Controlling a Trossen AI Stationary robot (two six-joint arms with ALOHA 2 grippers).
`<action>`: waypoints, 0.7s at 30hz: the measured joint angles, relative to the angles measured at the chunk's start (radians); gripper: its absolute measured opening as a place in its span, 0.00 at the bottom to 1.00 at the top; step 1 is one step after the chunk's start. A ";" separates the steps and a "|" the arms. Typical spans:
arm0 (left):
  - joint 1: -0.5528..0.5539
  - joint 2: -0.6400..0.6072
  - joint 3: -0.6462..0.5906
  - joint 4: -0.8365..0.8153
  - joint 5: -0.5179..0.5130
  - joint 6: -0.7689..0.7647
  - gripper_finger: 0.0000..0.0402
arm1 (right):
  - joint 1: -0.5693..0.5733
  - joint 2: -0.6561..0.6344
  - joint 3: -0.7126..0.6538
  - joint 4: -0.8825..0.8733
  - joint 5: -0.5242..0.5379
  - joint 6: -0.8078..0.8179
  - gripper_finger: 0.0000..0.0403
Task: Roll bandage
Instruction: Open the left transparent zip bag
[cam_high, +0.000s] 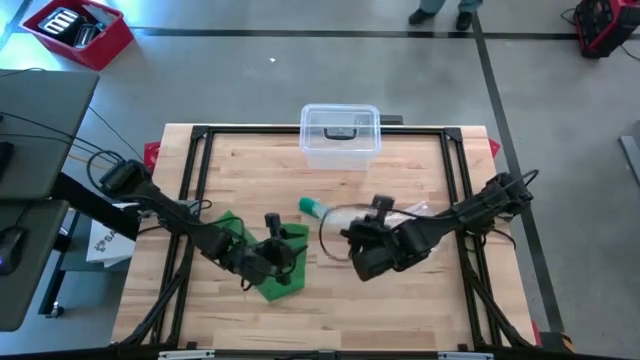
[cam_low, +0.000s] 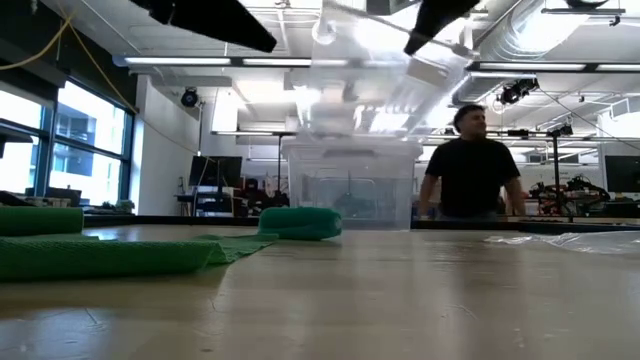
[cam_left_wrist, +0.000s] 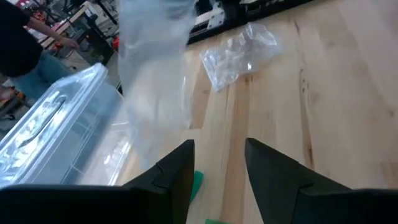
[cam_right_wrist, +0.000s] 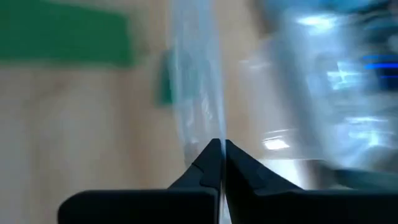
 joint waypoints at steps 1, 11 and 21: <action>-0.003 0.000 0.000 0.001 0.000 0.000 0.35 | -0.002 -0.001 -0.007 0.020 -0.076 -0.051 0.00; 0.050 0.076 0.000 0.325 0.013 0.125 0.35 | -0.019 0.004 -0.156 0.237 -0.285 -0.161 0.00; 0.204 0.206 0.000 0.559 0.316 0.141 0.35 | -0.025 0.003 -0.189 0.315 -0.296 -0.162 0.00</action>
